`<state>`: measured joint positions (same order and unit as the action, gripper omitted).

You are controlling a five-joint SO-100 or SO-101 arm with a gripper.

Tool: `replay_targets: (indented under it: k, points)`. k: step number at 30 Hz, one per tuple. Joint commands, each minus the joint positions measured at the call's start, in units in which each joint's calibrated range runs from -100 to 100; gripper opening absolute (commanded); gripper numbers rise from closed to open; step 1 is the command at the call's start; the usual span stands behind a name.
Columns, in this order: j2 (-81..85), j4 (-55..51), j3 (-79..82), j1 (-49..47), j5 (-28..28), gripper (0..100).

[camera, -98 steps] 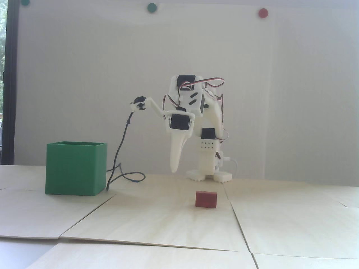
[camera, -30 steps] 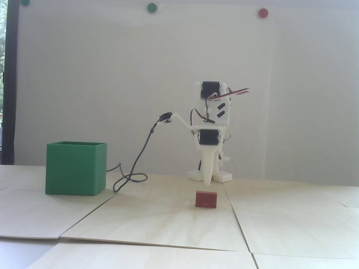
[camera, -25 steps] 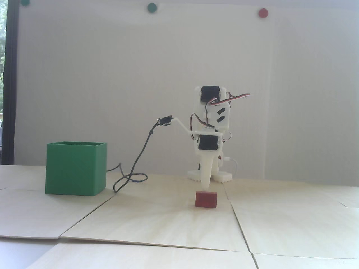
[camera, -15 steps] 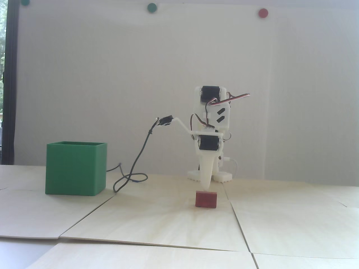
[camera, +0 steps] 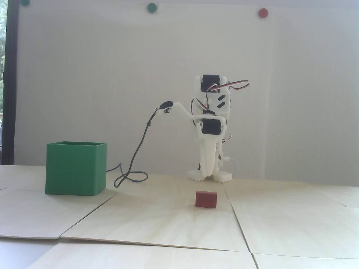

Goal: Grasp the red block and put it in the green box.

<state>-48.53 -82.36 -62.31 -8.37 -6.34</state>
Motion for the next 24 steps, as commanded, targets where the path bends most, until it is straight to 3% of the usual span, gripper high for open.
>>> replay_targets:
  k: [1,24]
  points:
    - [0.9,-0.5,-4.1,0.1,-0.7,22]
    - [-6.7,0.1,-4.8,3.0,-0.7,22]
